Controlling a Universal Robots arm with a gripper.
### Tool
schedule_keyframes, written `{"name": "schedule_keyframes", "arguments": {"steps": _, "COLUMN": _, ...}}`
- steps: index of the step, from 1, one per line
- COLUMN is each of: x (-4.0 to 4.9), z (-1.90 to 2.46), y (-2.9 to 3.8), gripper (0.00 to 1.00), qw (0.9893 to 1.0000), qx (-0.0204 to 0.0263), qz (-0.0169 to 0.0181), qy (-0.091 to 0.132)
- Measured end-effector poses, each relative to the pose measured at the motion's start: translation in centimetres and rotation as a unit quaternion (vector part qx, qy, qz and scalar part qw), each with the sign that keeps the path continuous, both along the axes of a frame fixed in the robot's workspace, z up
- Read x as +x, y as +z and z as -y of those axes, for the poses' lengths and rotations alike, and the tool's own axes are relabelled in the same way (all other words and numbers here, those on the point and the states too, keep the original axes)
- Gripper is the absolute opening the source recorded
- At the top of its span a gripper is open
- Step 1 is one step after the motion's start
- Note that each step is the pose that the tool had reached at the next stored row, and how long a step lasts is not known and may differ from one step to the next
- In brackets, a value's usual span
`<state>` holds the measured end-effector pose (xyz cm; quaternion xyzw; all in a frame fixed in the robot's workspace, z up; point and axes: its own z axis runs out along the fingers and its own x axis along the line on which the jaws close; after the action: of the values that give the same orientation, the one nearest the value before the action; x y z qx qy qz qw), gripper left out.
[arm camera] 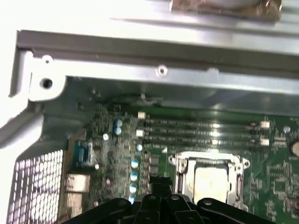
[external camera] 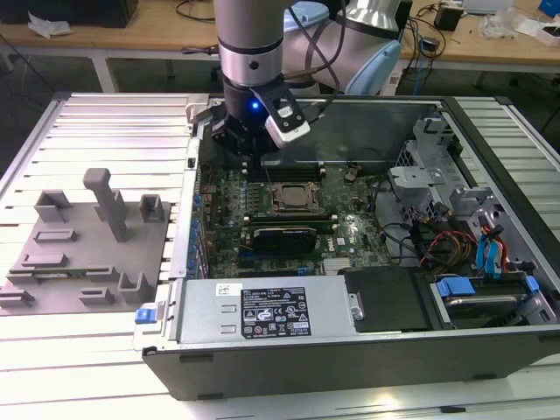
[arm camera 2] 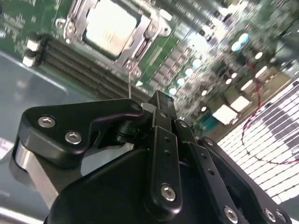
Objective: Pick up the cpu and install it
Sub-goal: 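Install the first cpu locking lever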
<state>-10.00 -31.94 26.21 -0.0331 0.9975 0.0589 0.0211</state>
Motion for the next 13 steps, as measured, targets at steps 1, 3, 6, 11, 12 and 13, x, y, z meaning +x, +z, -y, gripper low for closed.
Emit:
{"name": "schedule_keyframes", "arguments": {"steps": 1, "x": -0.05, "z": 0.00, "y": 0.00, "gripper": 0.11, "qw": 1.0000, "qx": 0.0063, "qz": 0.0000, "qy": 0.000}}
{"name": "schedule_keyframes", "arguments": {"steps": 3, "x": -0.18, "z": 0.00, "y": 0.00, "gripper": 0.11, "qw": 0.9997, "qx": 0.0243, "qz": 0.0000, "qy": 0.000}}
{"name": "schedule_keyframes", "arguments": {"steps": 6, "x": -0.30, "z": 0.00, "y": 0.00, "gripper": 0.11, "qw": 0.9990, "qx": 0.0446, "qz": 0.0000, "qy": 0.000}}
{"name": "schedule_keyframes", "arguments": {"steps": 11, "x": -0.34, "z": 0.00, "y": -0.07, "gripper": 0.11, "qw": 0.9985, "qx": 0.0553, "qz": 0.0001, "qy": 0.000}}
{"name": "schedule_keyframes", "arguments": {"steps": 12, "x": -0.34, "z": 0.00, "y": -0.13, "gripper": 0.11, "qw": 0.9985, "qx": 0.0556, "qz": 0.0001, "qy": 0.000}}
{"name": "schedule_keyframes", "arguments": {"steps": 13, "x": -0.34, "z": 0.00, "y": -0.20, "gripper": 0.11, "qw": 0.9984, "qx": 0.0557, "qz": 0.0000, "qy": 0.000}}
